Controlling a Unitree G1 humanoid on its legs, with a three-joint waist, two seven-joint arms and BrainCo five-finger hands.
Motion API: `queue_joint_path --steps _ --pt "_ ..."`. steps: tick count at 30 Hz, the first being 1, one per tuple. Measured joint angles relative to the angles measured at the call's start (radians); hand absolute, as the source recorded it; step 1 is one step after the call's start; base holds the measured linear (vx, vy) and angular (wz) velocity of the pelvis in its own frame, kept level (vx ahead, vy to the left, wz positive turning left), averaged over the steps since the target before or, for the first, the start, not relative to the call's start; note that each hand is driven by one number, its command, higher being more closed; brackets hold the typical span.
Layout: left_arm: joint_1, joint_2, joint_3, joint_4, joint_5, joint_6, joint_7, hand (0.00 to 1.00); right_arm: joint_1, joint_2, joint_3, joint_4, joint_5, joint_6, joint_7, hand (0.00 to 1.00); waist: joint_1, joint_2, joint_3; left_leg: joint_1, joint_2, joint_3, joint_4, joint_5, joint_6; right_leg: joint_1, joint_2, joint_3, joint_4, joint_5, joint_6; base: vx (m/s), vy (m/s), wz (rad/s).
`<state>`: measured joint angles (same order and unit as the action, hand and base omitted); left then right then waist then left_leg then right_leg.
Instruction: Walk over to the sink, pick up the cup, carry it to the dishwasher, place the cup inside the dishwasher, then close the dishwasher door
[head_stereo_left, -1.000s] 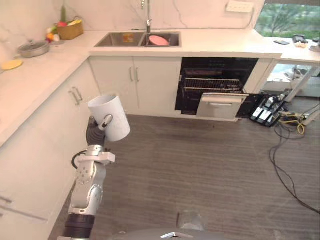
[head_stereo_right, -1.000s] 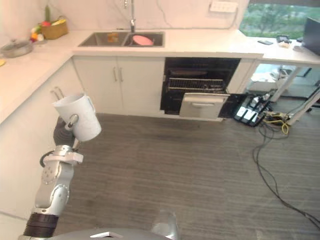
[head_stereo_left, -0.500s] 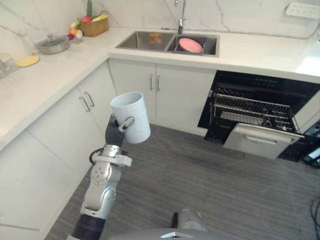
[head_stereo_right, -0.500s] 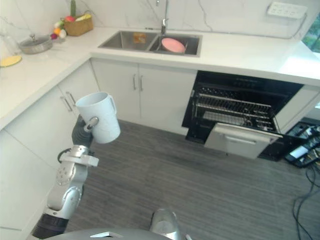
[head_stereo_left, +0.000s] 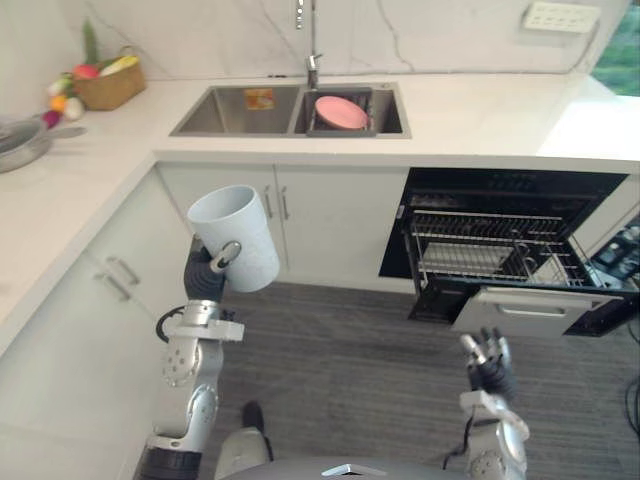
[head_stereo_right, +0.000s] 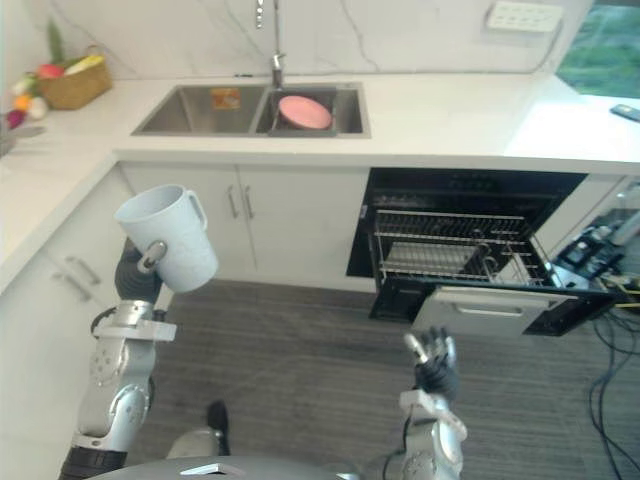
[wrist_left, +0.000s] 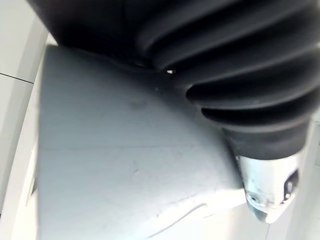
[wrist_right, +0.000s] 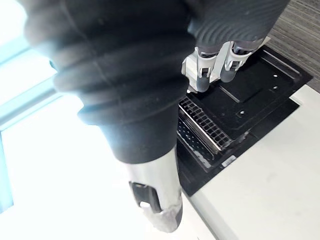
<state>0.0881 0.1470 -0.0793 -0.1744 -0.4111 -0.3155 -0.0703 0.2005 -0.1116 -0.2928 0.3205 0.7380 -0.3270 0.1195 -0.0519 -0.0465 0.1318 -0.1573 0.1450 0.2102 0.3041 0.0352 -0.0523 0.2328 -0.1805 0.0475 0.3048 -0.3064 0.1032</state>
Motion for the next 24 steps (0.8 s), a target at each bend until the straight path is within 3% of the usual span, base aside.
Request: queue_joint_path --steps 2,3,4,5,6,7,8,9,10,11,12,13,14,15,16,17,18,19,21,24 --pt "-0.008 -0.005 -0.014 0.001 0.002 -0.022 0.000 1.00 -0.005 -0.009 -0.037 -0.043 -0.001 0.003 -0.011 0.00 -0.010 -0.007 -0.001 0.009 -0.005 0.019 0.084 -0.097 0.001 0.000 -0.024 -0.003 0.052 0.018 -0.004 0.31 0.209 -0.58" --pt "-0.027 -0.014 -0.037 0.000 0.003 -0.035 0.000 1.00 -0.006 -0.016 -0.060 -0.067 -0.009 0.012 -0.039 0.00 -0.011 -0.012 0.001 0.034 -0.017 0.050 0.099 -0.147 0.004 -0.039 -0.053 -0.003 0.150 0.018 -0.004 0.19 0.158 -0.52" --pt "-0.035 -0.015 -0.046 -0.003 0.004 -0.039 0.000 1.00 -0.006 -0.014 -0.070 -0.079 -0.020 0.020 -0.044 0.00 -0.011 -0.020 0.003 0.056 -0.030 0.071 0.094 -0.163 0.003 -0.073 -0.078 -0.002 0.221 0.023 -0.002 0.25 0.242 -0.77" --pt "-0.051 -0.013 -0.071 -0.012 0.019 -0.041 0.004 1.00 -0.001 -0.013 -0.073 -0.113 -0.038 0.040 -0.052 0.00 -0.013 -0.034 0.009 0.098 -0.056 0.115 0.088 -0.188 0.011 -0.161 -0.130 -0.002 0.397 0.065 0.020 0.19 0.191 -0.88" --pt "-0.066 -0.010 -0.092 -0.013 0.051 -0.040 0.021 1.00 0.004 -0.006 -0.073 -0.143 -0.064 0.061 -0.059 0.00 -0.018 -0.049 0.012 0.140 -0.077 0.160 0.079 -0.212 0.021 -0.245 -0.185 -0.004 0.537 0.151 0.048 0.22 0.231 -0.92" --pt "-0.069 -0.010 -0.101 -0.013 0.066 -0.039 0.030 1.00 0.005 -0.001 -0.073 -0.152 -0.078 0.069 -0.062 0.00 -0.023 -0.050 0.013 0.161 -0.086 0.179 0.072 -0.221 0.027 -0.280 -0.209 -0.010 0.583 0.203 0.045 0.20 0.176 -0.87" --pt "-0.073 -0.012 -0.124 -0.013 0.095 -0.033 0.057 1.00 0.010 0.004 -0.073 -0.153 -0.105 0.070 -0.067 0.00 -0.041 -0.032 0.008 0.200 -0.091 0.207 0.052 -0.232 0.046 -0.327 -0.250 -0.050 0.634 0.315 0.016 0.22 0.182 -0.72" --pt "-0.080 -0.023 -0.140 -0.014 0.120 -0.029 0.081 1.00 0.027 0.009 -0.069 -0.153 -0.118 0.071 -0.066 0.00 -0.059 -0.004 0.007 0.235 -0.085 0.224 0.024 -0.242 0.058 -0.368 -0.265 -0.082 0.676 0.335 -0.012 0.22 0.166 -0.66" --pt "-0.088 -0.023 -0.139 -0.015 0.127 -0.029 0.091 1.00 0.034 0.019 -0.067 -0.159 -0.118 0.074 -0.066 0.00 -0.062 0.007 0.007 0.248 -0.079 0.235 0.016 -0.249 0.061 -0.397 -0.264 -0.102 0.700 0.259 -0.024 0.20 0.126 -0.62" --pt "-0.102 -0.025 -0.129 -0.015 0.134 -0.026 0.111 1.00 0.054 0.040 -0.061 -0.189 -0.118 0.086 -0.066 0.00 -0.063 0.008 0.016 0.271 -0.069 0.259 0.002 -0.261 0.055 -0.459 -0.251 -0.160 0.709 0.144 -0.045 0.17 0.062 -0.57" --pt "-0.110 -0.027 -0.114 -0.015 0.138 -0.017 0.120 1.00 0.073 0.057 -0.060 -0.227 -0.118 0.098 -0.064 0.00 -0.068 0.005 0.030 0.297 -0.062 0.265 -0.010 -0.275 0.050 -0.497 -0.224 -0.239 0.649 0.084 -0.067 0.16 0.036 -0.53" --pt "-0.108 -0.026 -0.109 -0.015 0.138 -0.014 0.125 1.00 0.080 0.062 -0.063 -0.243 -0.118 0.099 -0.063 0.00 -0.068 0.008 0.036 0.307 -0.058 0.268 -0.014 -0.284 0.044 -0.513 -0.204 -0.271 0.598 0.071 -0.077 0.17 -0.008 -0.39" --pt "-0.102 -0.020 -0.100 -0.014 0.138 -0.007 0.129 1.00 0.088 0.062 -0.064 -0.264 -0.118 0.106 -0.062 0.00 -0.067 0.014 0.042 0.328 -0.048 0.280 -0.014 -0.298 0.031 -0.534 -0.169 -0.312 0.492 0.070 -0.085 0.26 -0.053 -0.36" --pt "-0.091 -0.011 -0.080 -0.015 0.138 -0.004 0.131 1.00 0.088 0.061 -0.064 -0.279 -0.117 0.108 -0.049 0.00 -0.066 -0.001 0.043 0.365 -0.046 0.289 -0.016 -0.321 0.004 -0.550 -0.115 -0.349 0.254 0.130 -0.091 0.23 -0.052 -0.26" --pt "-0.087 -0.004 -0.074 -0.015 0.138 -0.002 0.132 1.00 0.088 0.061 -0.062 -0.280 -0.117 0.108 -0.037 0.00 -0.066 -0.012 0.041 0.379 -0.051 0.289 -0.017 -0.332 -0.013 -0.545 -0.097 -0.362 0.143 0.184 -0.097 0.29 -0.068 0.02" --pt "-0.071 0.002 -0.072 -0.013 0.137 0.001 0.134 1.00 0.091 0.056 -0.063 -0.281 -0.117 0.110 -0.030 0.00 -0.076 -0.027 0.035 0.400 -0.063 0.253 -0.021 -0.355 -0.035 -0.507 -0.072 -0.358 0.055 0.344 -0.130 0.29 -0.038 0.15" --pt "-0.045 -0.014 -0.076 -0.012 0.135 0.005 0.146 1.00 0.087 0.021 -0.062 -0.285 -0.118 0.114 -0.017 0.00 -0.073 0.024 0.042 0.411 -0.075 0.146 -0.041 -0.369 -0.030 -0.479 -0.027 -0.380 0.015 0.388 -0.124 0.42 0.006 -0.22" --pt "-0.039 -0.011 -0.066 -0.016 0.128 0.003 0.154 1.00 0.083 0.013 -0.059 -0.310 -0.118 0.117 0.005 0.00 -0.045 0.079 0.040 0.424 -0.064 0.123 -0.046 -0.368 -0.021 -0.485 -0.004 -0.366 0.030 0.390 -0.135 0.35 0.032 -0.39" --pt "-0.042 -0.026 -0.038 -0.011 0.128 0.002 0.155 1.00 0.068 0.030 -0.021 -0.334 -0.118 0.120 0.017 0.00 -0.050 0.099 0.043 0.437 -0.043 0.116 -0.046 -0.367 -0.022 -0.489 0.017 -0.360 0.087 0.338 -0.137 0.33 -0.029 -0.29" --pt "-0.058 -0.039 -0.060 -0.011 0.130 0.002 0.154 1.00 0.068 0.053 -0.006 -0.406 -0.119 0.125 0.045 0.00 -0.051 0.096 0.046 0.465 -0.024 0.102 -0.023 -0.377 -0.017 -0.494 0.016 -0.359 0.198 0.232 -0.130 0.22 -0.058 0.03"
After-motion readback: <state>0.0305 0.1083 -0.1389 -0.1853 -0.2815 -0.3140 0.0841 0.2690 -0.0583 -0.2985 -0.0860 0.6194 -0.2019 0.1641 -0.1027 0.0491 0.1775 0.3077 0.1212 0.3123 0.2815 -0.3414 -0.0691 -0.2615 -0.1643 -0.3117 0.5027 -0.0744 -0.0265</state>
